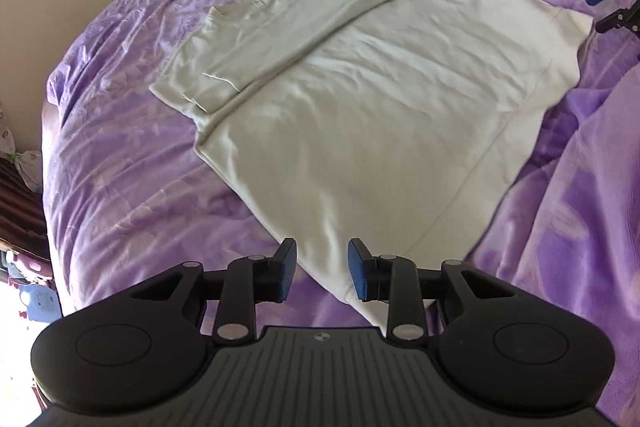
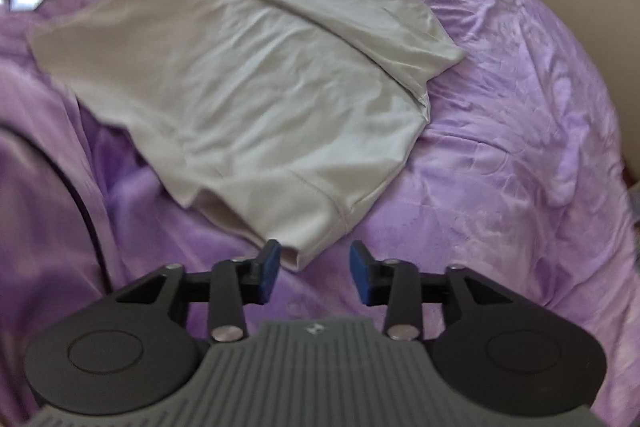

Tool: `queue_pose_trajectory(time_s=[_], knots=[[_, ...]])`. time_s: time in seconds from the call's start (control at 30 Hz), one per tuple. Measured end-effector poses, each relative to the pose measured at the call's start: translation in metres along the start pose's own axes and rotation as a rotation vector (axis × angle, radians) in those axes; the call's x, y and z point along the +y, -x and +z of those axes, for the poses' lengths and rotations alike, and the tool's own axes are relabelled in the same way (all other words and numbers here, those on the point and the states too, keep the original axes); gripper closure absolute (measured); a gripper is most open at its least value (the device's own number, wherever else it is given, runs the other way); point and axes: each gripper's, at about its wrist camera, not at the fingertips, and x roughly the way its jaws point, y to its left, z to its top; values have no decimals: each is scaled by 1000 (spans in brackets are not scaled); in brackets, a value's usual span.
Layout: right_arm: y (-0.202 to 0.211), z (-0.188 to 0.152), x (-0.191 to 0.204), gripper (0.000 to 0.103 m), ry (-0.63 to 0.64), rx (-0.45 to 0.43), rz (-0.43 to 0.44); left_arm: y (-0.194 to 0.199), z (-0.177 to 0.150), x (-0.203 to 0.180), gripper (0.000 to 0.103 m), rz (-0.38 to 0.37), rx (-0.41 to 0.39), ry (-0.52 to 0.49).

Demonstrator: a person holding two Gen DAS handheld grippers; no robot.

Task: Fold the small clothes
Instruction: 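Grasp the hem with the right gripper and lift it toward the collar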

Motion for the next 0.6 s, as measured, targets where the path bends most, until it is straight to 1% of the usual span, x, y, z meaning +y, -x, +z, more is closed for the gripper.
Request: queue_pose_trajectory(time_s=[0.03,0.17,0.3,0.37,0.43,0.47,0.5,0.53,0.6], knots=[[-3,-1,2,67,21,4,-21,-1,-1,-3,67,-1,0,-2],[-15,-4,5,67,56,26,-59,-4,0,-10,67,-20,-2,1],[-20,6,8,67,58,-13,-84,-6,1,-16,66,-34,-4,-4],[-23,11,12,68,77,-18,-96,-6,0,-18,66,-41,-6,-3],[-27,14,14,76,104,-11,-123,-6,-1,-19,65,-45,-7,-1],[-27,14,14,91,115,-8,-145,-7,-2,-19,64,-48,-5,1],[-25,13,12,102,113,-16,-162,-8,-4,-18,64,-50,-1,3],[-19,12,7,102,93,-29,-157,-9,-5,-17,64,-54,5,3],[-6,8,-2,103,41,-43,-121,-13,-7,-16,64,-59,18,-1]])
